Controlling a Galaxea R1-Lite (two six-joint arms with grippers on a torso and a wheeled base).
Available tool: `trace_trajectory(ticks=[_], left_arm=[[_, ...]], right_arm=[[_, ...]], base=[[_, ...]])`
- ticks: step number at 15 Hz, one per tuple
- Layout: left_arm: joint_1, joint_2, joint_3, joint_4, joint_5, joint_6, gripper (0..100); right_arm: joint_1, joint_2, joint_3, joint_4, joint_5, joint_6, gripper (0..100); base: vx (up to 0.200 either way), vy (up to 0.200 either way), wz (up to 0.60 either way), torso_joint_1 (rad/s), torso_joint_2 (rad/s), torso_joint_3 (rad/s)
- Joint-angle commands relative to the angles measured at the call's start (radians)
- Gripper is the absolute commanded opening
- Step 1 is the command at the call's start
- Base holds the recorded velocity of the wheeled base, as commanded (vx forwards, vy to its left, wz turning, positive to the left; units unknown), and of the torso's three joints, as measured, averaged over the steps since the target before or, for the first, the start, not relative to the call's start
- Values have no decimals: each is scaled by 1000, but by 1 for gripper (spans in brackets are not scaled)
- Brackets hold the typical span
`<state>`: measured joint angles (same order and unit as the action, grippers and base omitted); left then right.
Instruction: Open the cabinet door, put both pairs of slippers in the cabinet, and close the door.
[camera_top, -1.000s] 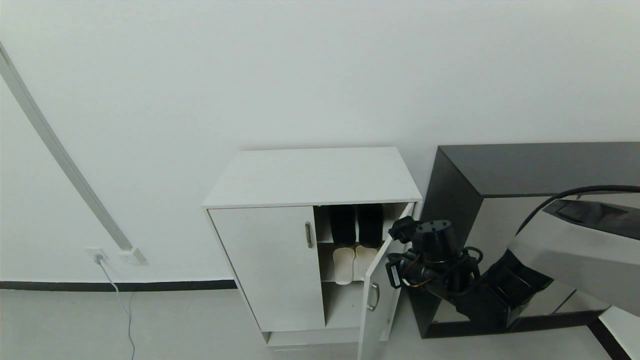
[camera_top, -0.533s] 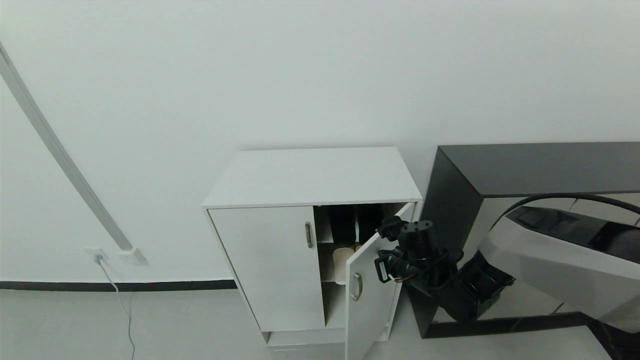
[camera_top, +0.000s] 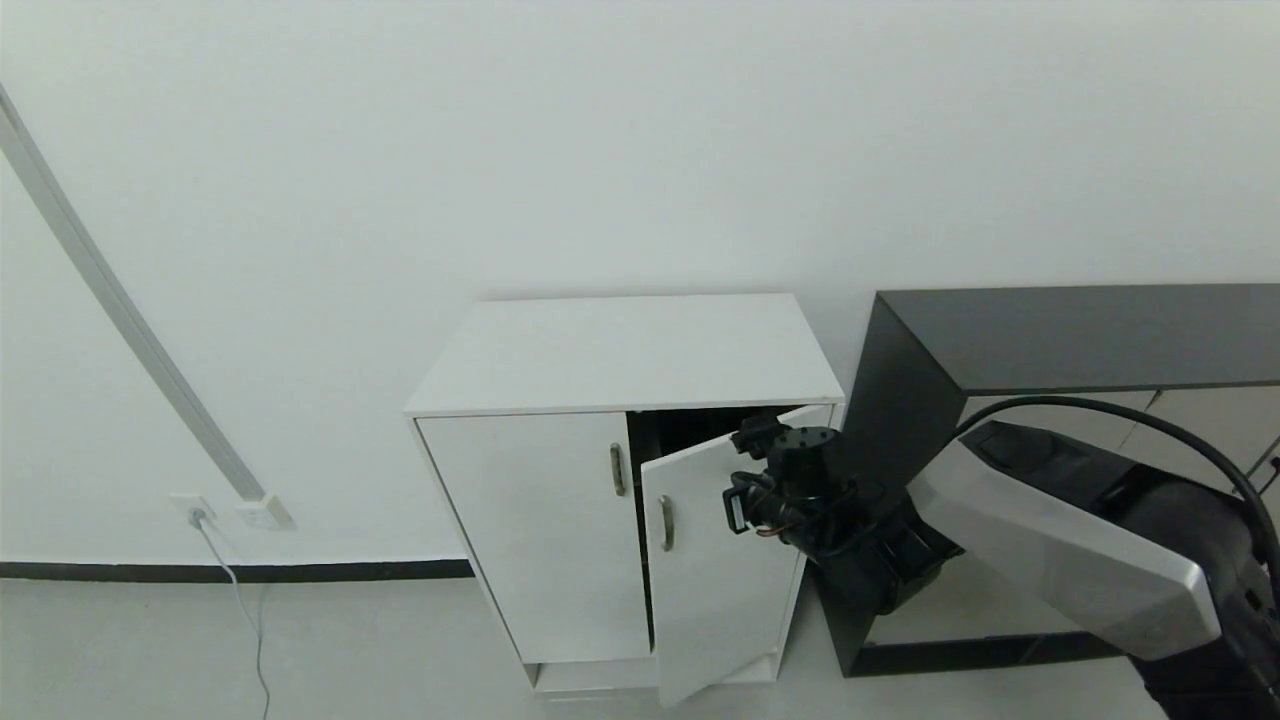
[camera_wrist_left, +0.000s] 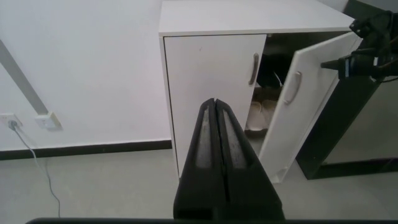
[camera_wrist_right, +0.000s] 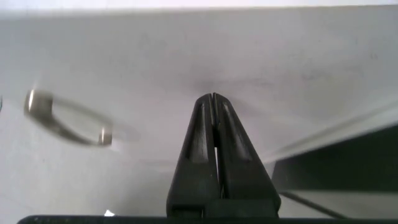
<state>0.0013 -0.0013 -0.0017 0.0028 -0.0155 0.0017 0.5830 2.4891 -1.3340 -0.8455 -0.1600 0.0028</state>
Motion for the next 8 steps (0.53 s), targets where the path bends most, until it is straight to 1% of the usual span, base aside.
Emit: trace_trajectory(ticks=[1, 3, 8], left_arm=[[0, 1, 0, 0, 0, 0, 0], [0, 1, 0, 0, 0, 0, 0], [0, 1, 0, 0, 0, 0, 0]], right_arm=[[0, 57, -77, 3, -1, 0, 0], [-5, 88, -139, 16, -1, 0, 0], [-28, 111, -185, 31, 2, 0, 0]], base=[[0, 0, 0, 0, 0, 0], [0, 0, 0, 0, 0, 0], [0, 0, 0, 0, 0, 0]])
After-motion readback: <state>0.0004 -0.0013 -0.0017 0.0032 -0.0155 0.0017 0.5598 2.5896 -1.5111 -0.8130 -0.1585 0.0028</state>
